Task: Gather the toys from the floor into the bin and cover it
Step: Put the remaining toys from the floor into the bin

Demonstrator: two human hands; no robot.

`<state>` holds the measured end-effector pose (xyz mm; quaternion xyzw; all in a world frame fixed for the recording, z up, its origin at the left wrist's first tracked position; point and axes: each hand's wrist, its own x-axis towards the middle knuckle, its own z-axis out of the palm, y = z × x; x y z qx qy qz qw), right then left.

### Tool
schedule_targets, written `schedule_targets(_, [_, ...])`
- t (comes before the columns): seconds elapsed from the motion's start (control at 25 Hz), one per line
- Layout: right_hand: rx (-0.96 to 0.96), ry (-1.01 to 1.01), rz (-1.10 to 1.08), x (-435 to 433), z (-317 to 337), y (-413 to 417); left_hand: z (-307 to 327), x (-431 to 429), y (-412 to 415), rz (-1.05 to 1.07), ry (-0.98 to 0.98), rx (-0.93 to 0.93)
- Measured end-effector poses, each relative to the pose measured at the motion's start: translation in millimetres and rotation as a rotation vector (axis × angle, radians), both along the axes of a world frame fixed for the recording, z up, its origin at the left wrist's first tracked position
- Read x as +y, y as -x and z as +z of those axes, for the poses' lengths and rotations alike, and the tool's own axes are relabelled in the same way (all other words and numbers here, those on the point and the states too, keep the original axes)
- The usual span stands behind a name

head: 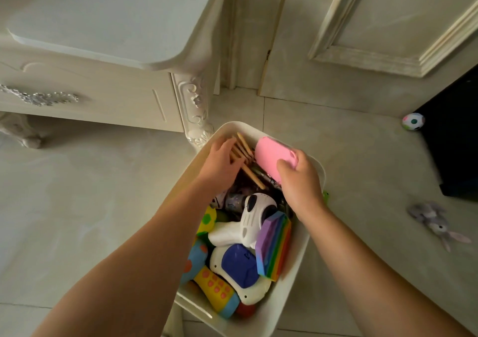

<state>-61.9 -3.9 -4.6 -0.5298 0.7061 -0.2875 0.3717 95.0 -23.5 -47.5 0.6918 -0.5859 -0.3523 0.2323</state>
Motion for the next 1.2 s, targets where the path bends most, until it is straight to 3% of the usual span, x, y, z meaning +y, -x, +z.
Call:
schedule_targets(0.12, [0.006, 0.025, 0.065, 3, -5, 0, -20, 10, -12, -0.130, -0.047, -0.172])
schedule_targets(0.24, [0.148, 0.140, 0.165, 11, -4, -6, -20, 19, -29, -0.169, -0.118, -0.272])
schedule_targets(0.36, [0.317, 0.372, 0.334, 34, -7, -22, -11, 32, -42, 0.059, -0.148, -0.085])
schedule_targets(0.44, [0.582, 0.425, 0.488, 57, -21, -41, -8, 41, -44, 0.106, -0.137, -0.042])
schedule_targets(0.56, [0.881, 0.120, 0.802, 83, -31, -61, 0, 55, -45, 0.038, -0.164, -0.062])
schedule_targets(0.64, [0.852, 0.010, 0.917, 78, -31, -60, 4, 64, -46, -0.047, -0.225, -0.147])
schedule_targets(0.84, [1.028, -0.038, 0.887, 73, -34, -64, 18, 78, -41, -0.054, -0.252, -0.313])
schedule_targets(0.92, [0.982, -0.066, 0.907, 74, -34, -66, 25, 78, -34, 0.000, -0.204, -0.320])
schedule_targets(1.0, [0.733, -0.046, 0.884, 63, -24, -57, 34, 72, -27, 0.070, -0.139, -0.263])
schedule_targets(1.12, [0.162, 0.080, 0.498, 49, 1, -22, 49, 56, -4, 0.165, 0.023, -0.226])
schedule_targets(1.2, [0.058, 0.204, 0.249, 45, 12, 9, 61, 45, 21, 0.208, 0.177, -0.233])
